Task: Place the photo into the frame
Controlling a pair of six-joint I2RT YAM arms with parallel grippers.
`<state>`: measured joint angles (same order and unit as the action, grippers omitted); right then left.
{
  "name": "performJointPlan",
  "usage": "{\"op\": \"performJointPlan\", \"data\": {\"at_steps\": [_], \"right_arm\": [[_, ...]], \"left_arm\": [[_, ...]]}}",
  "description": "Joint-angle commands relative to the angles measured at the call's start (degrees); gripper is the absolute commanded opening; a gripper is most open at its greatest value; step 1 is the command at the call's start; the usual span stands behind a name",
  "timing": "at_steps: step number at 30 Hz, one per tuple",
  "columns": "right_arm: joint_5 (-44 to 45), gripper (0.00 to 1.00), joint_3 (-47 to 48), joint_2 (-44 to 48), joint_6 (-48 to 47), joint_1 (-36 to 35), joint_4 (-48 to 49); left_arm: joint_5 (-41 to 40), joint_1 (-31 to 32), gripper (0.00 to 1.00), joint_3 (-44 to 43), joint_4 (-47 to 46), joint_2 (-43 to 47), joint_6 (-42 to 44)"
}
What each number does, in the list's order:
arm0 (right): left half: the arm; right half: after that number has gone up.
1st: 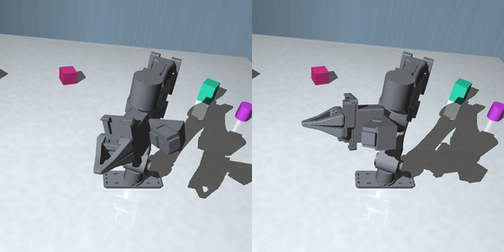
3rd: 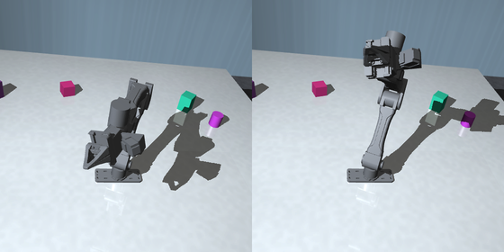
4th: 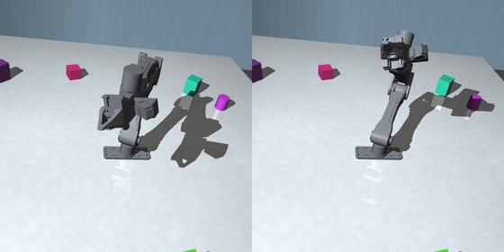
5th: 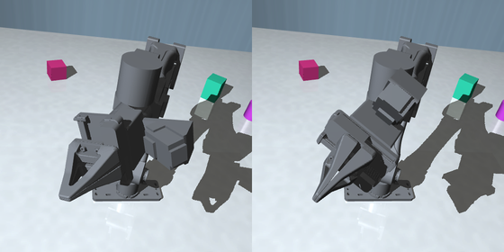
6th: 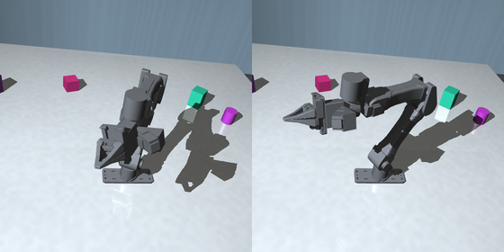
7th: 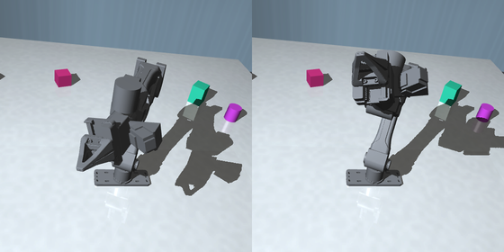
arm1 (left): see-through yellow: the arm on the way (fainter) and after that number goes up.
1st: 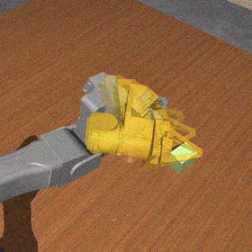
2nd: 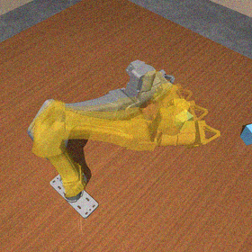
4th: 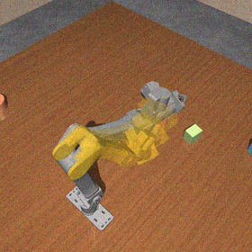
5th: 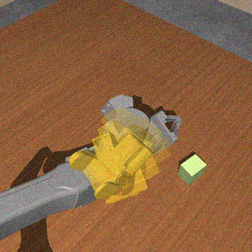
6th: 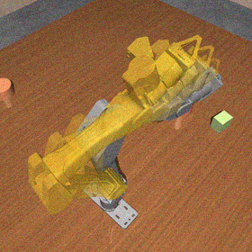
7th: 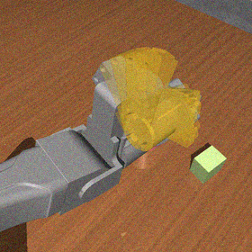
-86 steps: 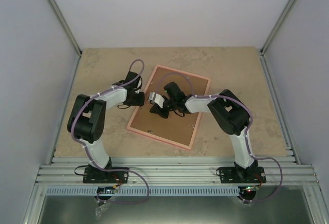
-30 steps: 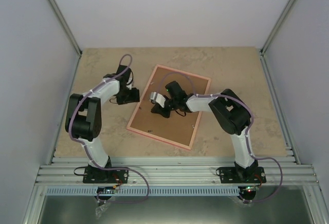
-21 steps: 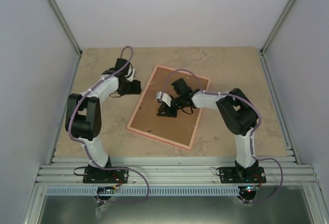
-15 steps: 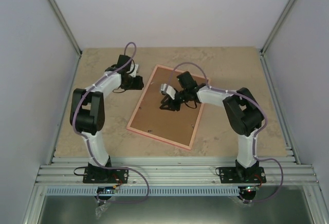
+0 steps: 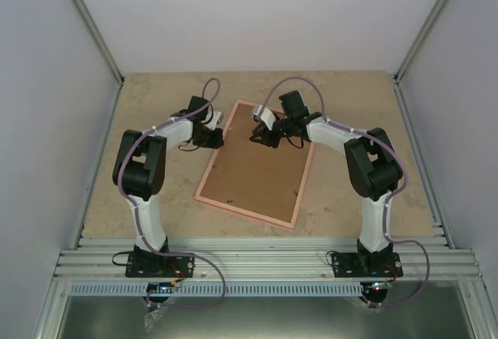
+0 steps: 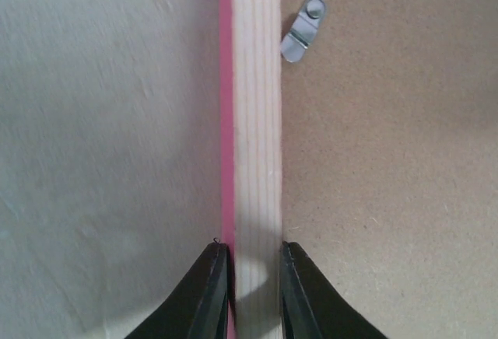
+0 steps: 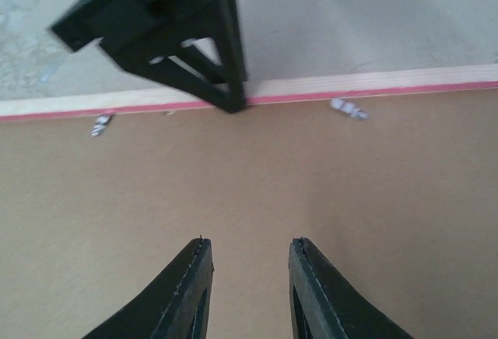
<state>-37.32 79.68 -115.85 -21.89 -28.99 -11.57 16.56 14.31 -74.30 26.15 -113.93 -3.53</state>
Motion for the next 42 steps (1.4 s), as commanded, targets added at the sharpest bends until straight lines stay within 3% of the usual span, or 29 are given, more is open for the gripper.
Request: {"op": "performJointPlan", "data": {"at_steps": [1,12,42], "right_arm": [[2.62,0.29,2.48,-2.62,-1.59,0.24,1.02],[-0.72,0.28,12.34,-12.40,-9.34,0.03,-0.22],[15.97,0.21,23.35,-25.18,-10.90,-5.11,-8.76]], "left_arm": [[1.49,2.25,0.17,7.11,1.45,3.11,1.55],[4.11,3.71,0.10,10.45,1.27,3.33,3.44],[4.05,3.89,0.02,10.28,0.74,0.63,5.53]]}}
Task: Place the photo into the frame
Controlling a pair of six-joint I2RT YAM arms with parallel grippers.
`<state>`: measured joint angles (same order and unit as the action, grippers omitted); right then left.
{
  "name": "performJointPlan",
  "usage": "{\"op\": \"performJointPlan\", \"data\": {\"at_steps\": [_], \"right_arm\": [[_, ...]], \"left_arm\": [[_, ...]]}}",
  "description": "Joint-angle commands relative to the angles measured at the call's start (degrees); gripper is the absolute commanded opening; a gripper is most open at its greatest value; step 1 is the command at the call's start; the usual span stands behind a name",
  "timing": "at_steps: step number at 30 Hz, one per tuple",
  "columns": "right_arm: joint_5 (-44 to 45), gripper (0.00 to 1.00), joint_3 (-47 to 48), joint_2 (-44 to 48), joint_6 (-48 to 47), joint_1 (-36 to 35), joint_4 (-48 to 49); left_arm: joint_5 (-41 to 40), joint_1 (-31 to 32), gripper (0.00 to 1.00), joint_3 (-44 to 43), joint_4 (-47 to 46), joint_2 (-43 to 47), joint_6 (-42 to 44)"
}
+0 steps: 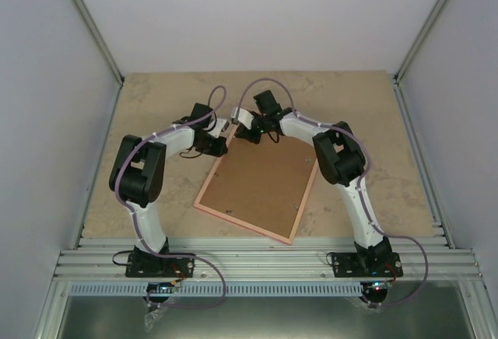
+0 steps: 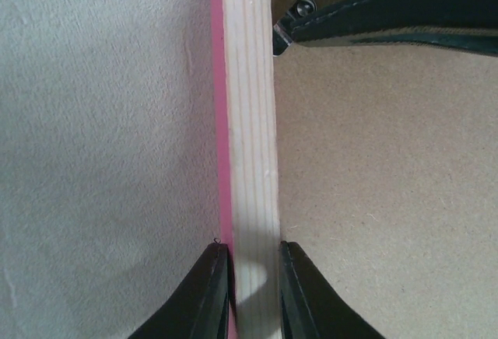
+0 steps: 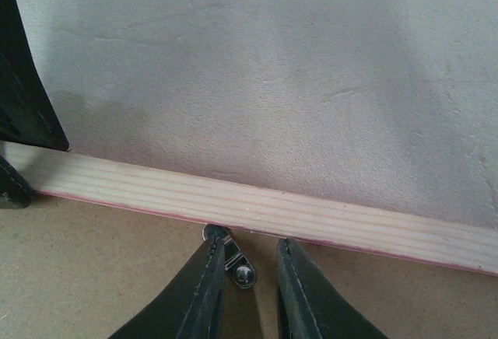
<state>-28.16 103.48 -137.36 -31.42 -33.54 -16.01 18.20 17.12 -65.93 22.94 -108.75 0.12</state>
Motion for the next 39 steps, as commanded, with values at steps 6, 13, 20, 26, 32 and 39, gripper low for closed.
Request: {"op": "performJointPlan", "data": {"at_steps": [6,13,20,26,32,39], "right_arm": [[8.70,0.18,-1.06,-3.93,0.47,-0.56,-5.73],[3.02,0.28,-0.53,-3.32,-5.28,-0.75,-9.59],[-2.85,0.27,6.51,-6.55,-9.13,0.43,-19.00],[-1.71,0.24,7.16,-7.58,-8.33,0.45,-20.02],[6.22,0.25,5.84,-7.98,-3.36,-1.21,-16.14],[17.12,0.12,2.99,-8.19,6.39,-0.66,-10.97]], "left_arm": [[3.17,1.07,0.00,2.58,3.89,-4.37,1.73],[3.34,1.07,0.00,2.65,3.53,-4.94,1.78],[3.26,1.07,0.00,2.47,3.46,-5.17,2.17],[3.58,1.07,0.00,2.81,3.12,-5.18,1.55],[3.66,1.07,0.00,3.07,2.75,-5.16,0.91],[3.65,1.07,0.00,4.74,2.44,-4.47,0.98]]}}
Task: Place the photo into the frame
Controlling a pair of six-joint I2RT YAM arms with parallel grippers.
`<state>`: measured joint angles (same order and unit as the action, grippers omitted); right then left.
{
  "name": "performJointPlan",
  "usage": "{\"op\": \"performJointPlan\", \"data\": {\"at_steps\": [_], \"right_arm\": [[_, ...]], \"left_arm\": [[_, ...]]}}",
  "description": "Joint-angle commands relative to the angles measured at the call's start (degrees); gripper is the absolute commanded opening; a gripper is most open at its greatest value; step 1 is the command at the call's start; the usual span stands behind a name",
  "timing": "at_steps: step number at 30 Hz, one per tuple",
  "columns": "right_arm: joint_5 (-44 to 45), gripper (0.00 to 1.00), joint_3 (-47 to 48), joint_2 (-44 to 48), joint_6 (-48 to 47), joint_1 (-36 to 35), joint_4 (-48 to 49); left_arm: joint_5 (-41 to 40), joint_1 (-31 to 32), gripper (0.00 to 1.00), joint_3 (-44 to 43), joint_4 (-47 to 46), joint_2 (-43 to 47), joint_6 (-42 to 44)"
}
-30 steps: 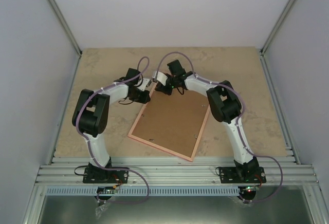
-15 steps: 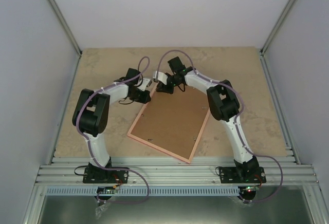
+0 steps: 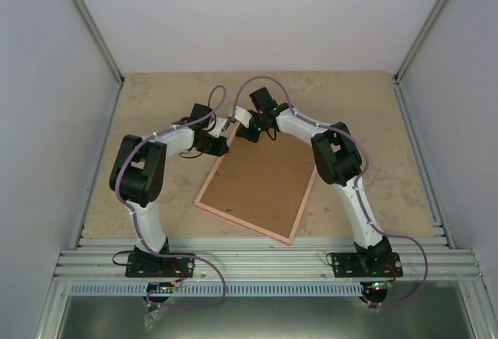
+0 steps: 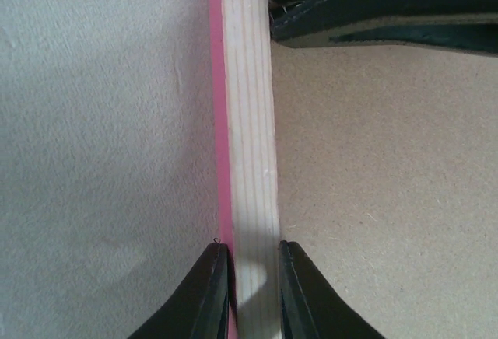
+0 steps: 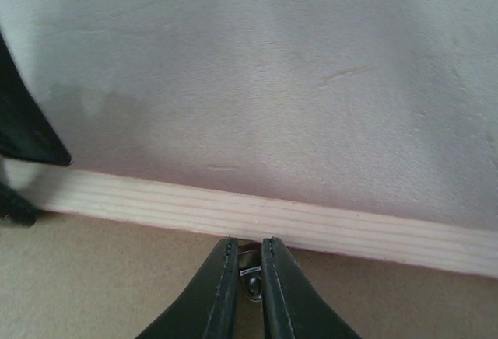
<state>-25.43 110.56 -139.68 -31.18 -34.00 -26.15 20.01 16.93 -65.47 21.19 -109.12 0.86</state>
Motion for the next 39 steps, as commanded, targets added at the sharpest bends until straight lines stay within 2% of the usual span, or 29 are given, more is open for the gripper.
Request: {"op": "performJointPlan", "data": {"at_steps": [1,9,13,16,18,22,25,30,31,35,37,39], "right_arm": [[15.24,0.12,-4.73,-5.83,7.07,-0.17,-0.11],[18.25,0.07,-4.57,-5.98,14.69,0.15,1.16],[13.55,0.08,-4.19,-5.64,17.19,0.16,0.77],[6.98,0.15,-3.22,-3.54,16.66,0.19,1.14],[3.43,0.27,-0.91,-1.40,16.16,0.63,-0.02],[-1.35,0.41,1.87,4.72,16.15,3.07,-2.78],[-2.95,0.46,-2.77,12.05,16.96,6.93,-3.26],[-6.27,0.54,-16.76,22.95,21.26,16.09,-3.71],[-7.05,0.55,-19.57,25.02,21.89,17.99,-3.67],[-9.20,0.55,-31.07,31.07,23.90,25.30,-0.94],[-10.29,0.53,-33.71,31.53,25.20,28.36,0.04],[-12.09,0.50,-34.34,30.23,26.37,30.31,0.01]], "left_arm": [[2.01,1.27,0.00,4.61,4.17,-4.06,0.27],[2.57,1.26,0.00,7.06,4.12,-2.87,0.20],[2.38,1.27,0.00,7.76,3.79,-2.68,-0.23],[1.65,1.12,0.00,7.15,3.23,-2.51,-1.15],[0.63,0.57,0.00,5.97,2.74,-2.62,-3.01],[0.20,-1.81,0.00,3.11,2.40,-3.24,-5.72],[-1.04,-3.07,0.00,2.85,2.12,-2.22,-7.42],[-3.45,-4.95,0.00,7.38,1.60,2.62,-8.68],[-2.86,-4.97,0.05,8.32,1.43,4.06,-7.73],[0.52,-4.76,0.49,9.15,0.75,9.48,-0.41],[1.42,-4.16,0.60,7.09,0.92,10.74,5.44],[2.98,-3.03,0.64,4.57,1.23,10.59,10.19]]}}
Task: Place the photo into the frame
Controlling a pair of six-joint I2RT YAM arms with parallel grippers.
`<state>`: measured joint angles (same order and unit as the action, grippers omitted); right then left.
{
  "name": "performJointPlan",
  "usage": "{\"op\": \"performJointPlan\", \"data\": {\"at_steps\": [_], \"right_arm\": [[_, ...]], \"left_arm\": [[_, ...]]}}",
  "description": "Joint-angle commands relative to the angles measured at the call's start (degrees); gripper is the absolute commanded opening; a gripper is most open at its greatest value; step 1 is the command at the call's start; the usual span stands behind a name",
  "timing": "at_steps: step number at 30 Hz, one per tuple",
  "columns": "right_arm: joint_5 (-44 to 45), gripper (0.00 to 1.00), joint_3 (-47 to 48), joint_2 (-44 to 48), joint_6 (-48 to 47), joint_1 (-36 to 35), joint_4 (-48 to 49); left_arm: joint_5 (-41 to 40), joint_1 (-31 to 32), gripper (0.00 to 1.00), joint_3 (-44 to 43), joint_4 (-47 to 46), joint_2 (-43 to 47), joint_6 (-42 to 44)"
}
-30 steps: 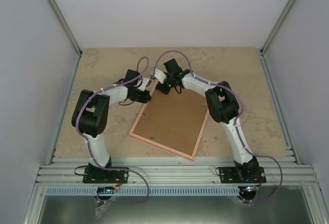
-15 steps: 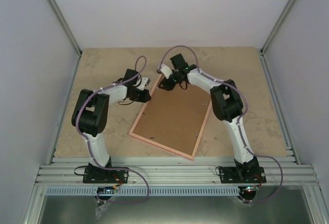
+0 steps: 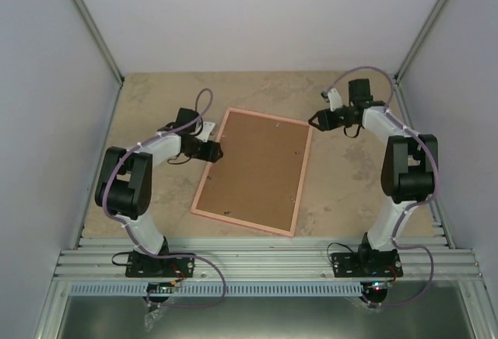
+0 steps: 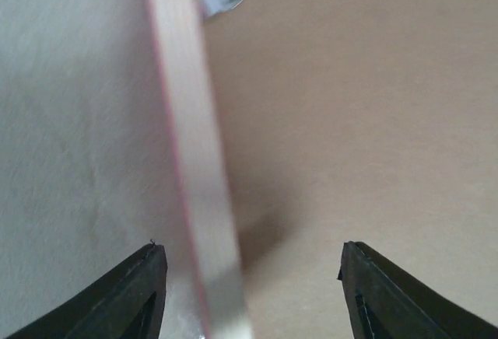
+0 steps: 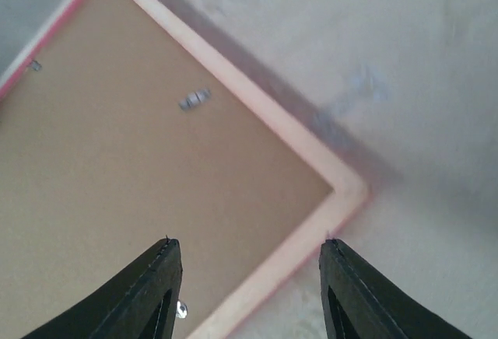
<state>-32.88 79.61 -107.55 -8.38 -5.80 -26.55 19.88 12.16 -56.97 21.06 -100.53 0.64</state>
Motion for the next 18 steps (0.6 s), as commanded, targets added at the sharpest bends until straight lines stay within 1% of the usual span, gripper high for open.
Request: {"op": "performJointPlan", "data": {"at_steps": [1,4,9,13,14,18], "right_arm": [[-5.64,0.50,-3.38,-2.55,3.80,2.49,0.11],[-6.92,0.50,-3.94,-3.39,4.19,2.39,0.47],[-5.79,0.47,-4.73,-5.88,7.16,1.79,2.47],[-1.29,0.48,-3.56,-9.19,8.16,1.13,1.76],[-0.13,0.48,-3.29,-10.00,8.20,0.95,1.23],[4.42,0.49,-5.51,-10.71,10.20,0.77,2.15]], "left_arm": [[4.28,2.64,0.65,-5.59,1.89,1.36,12.37],[5.70,7.25,0.64,-12.07,3.27,-2.24,17.41],[10.06,14.88,0.59,-22.36,2.31,-11.33,18.27],[12.44,18.59,0.53,-29.83,1.98,-18.19,19.20],[12.45,19.44,0.51,-31.14,1.83,-19.64,19.56],[8.38,21.99,0.35,-34.49,-0.81,-23.61,18.08]]}}
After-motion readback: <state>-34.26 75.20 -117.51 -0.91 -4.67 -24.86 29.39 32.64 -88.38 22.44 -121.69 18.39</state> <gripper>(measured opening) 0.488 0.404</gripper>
